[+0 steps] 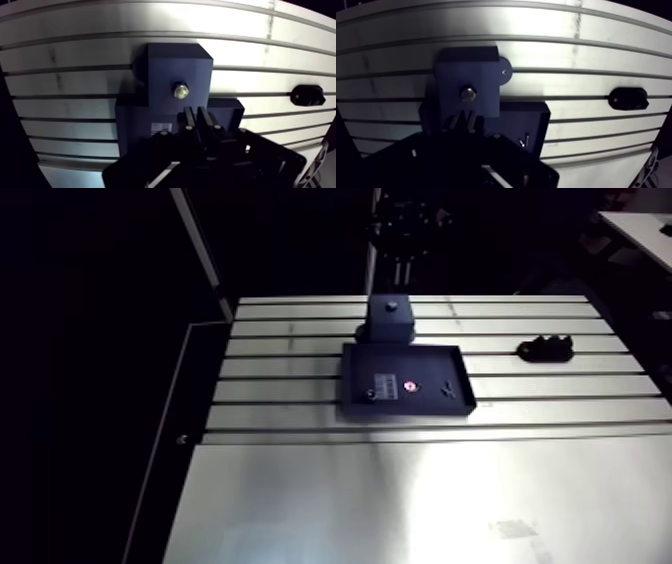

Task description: Pick up the M10 bolt and insert it into the hex recess until seated.

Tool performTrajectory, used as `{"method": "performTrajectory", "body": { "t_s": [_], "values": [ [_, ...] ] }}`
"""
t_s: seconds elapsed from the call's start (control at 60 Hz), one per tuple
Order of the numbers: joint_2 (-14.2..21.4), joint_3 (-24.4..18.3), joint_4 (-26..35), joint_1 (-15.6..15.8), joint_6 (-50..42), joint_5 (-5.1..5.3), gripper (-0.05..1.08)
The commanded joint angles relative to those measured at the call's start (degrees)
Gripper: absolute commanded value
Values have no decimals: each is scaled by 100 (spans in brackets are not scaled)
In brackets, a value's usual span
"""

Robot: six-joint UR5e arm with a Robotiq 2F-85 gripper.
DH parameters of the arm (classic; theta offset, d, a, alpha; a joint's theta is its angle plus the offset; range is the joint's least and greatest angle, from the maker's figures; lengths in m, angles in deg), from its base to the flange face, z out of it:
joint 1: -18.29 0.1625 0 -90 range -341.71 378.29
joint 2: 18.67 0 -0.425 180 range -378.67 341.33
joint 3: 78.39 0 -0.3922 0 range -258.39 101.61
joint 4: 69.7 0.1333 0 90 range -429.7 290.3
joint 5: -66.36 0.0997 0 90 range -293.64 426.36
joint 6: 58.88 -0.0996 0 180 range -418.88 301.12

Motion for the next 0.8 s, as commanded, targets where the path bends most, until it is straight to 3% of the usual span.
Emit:
{"method": "performTrajectory", "body": {
  "t_s": [0.017,0.55,0.8],
  "values": [
    [-28,-1,47,38,-5,96,108],
    [-37,232,-229,40,-21,52,108],
    [-37,359,-468,48,13,78,108]
  ]
}}
